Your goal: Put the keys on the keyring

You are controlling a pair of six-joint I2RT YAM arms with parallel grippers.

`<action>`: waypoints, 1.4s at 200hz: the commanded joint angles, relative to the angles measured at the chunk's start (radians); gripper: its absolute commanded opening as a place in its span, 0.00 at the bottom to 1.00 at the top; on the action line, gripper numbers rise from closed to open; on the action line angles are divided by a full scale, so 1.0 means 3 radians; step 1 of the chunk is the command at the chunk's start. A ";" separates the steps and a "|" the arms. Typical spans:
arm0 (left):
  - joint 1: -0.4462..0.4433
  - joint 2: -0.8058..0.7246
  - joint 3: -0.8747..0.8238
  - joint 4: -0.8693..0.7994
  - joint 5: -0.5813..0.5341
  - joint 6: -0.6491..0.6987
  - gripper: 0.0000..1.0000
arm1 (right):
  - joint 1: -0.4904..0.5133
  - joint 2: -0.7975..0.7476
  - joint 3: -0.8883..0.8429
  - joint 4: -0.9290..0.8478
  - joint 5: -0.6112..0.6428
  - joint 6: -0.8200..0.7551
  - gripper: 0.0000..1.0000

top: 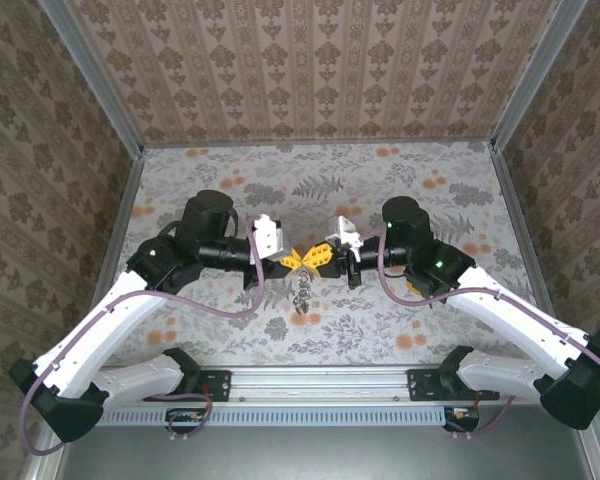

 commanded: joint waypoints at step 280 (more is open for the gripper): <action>0.0123 -0.0220 -0.0369 0.0735 0.0189 -0.0578 0.22 | -0.0083 -0.0201 -0.0360 0.1267 -0.0227 0.0764 0.00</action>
